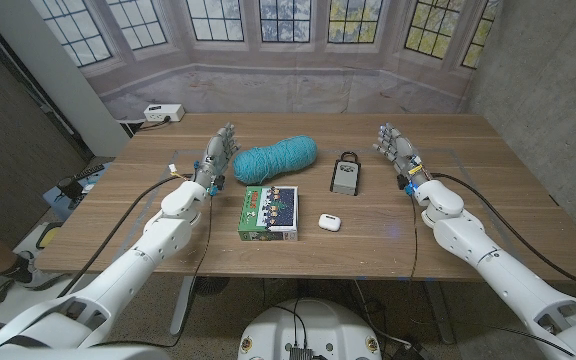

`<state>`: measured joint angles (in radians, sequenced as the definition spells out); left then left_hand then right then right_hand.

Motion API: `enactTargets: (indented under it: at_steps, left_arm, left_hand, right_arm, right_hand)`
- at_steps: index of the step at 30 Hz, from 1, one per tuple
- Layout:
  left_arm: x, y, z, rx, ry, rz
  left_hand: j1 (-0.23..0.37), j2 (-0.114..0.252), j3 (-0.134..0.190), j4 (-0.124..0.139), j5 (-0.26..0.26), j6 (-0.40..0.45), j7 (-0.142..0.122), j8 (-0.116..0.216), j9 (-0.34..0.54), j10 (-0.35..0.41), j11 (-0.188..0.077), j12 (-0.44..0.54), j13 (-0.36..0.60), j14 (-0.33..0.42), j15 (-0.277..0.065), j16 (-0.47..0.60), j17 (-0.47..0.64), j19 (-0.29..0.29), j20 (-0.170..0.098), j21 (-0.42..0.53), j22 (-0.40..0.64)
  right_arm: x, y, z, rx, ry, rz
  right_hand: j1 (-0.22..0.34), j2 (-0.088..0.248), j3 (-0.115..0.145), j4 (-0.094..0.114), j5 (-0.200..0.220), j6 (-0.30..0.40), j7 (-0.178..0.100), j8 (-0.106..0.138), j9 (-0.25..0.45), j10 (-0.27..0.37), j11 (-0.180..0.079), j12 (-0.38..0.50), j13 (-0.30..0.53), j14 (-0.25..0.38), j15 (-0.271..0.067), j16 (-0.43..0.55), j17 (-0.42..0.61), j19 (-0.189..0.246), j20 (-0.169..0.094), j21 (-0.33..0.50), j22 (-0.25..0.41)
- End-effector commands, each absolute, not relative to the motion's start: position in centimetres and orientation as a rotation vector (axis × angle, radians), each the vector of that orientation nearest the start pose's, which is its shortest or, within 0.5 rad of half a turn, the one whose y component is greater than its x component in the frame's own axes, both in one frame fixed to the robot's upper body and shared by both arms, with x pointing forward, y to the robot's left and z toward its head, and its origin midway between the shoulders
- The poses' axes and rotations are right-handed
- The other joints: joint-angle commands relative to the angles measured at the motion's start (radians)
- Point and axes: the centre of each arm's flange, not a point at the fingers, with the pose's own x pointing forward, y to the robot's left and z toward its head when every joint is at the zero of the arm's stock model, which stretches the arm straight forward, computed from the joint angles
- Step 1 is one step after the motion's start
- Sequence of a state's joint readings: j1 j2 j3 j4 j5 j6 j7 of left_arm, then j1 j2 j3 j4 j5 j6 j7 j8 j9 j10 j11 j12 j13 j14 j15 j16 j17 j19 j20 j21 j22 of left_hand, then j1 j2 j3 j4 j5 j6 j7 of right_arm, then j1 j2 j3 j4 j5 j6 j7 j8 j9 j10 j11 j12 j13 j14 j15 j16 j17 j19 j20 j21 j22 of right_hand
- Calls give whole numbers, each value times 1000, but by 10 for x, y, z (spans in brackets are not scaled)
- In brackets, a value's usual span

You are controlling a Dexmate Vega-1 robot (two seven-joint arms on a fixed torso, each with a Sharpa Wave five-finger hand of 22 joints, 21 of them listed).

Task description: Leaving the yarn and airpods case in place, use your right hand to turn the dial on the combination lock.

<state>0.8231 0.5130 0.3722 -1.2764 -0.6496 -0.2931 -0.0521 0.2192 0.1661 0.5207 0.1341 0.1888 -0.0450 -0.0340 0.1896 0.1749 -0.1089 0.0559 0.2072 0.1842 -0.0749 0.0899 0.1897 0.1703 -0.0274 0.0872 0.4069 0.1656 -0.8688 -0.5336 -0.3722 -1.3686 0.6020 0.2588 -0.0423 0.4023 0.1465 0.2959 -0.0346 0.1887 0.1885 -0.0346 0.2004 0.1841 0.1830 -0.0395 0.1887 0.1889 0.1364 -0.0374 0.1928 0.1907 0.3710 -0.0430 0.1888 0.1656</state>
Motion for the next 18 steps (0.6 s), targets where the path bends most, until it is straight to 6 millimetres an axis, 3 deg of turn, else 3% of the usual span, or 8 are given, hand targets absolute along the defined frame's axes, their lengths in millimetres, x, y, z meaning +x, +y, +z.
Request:
enactTargets:
  at_steps: [1,18]
  left_arm:
    - [660,295,-20,-7,-594,-225]
    - [660,299,-18,12,-590,-223]
  left_hand:
    - [17,5,10,-3,4,1,7,3,1,0,8,7,2,1,9,1,2,6,11,5,3]
    - [23,5,21,-10,2,7,11,1,2,7,10,7,2,7,6,-1,2,14,11,-4,3]
  right_arm:
    - [633,-277,-21,-68,-599,127]
    - [617,-247,-15,-229,-597,82]
  right_hand:
    - [18,0,5,-16,0,4,18,-3,1,-2,15,2,4,2,-24,3,2,9,-22,4,4]
    - [24,-2,6,-27,-6,14,17,-1,1,6,19,6,4,-6,-20,4,4,-2,-23,0,4]
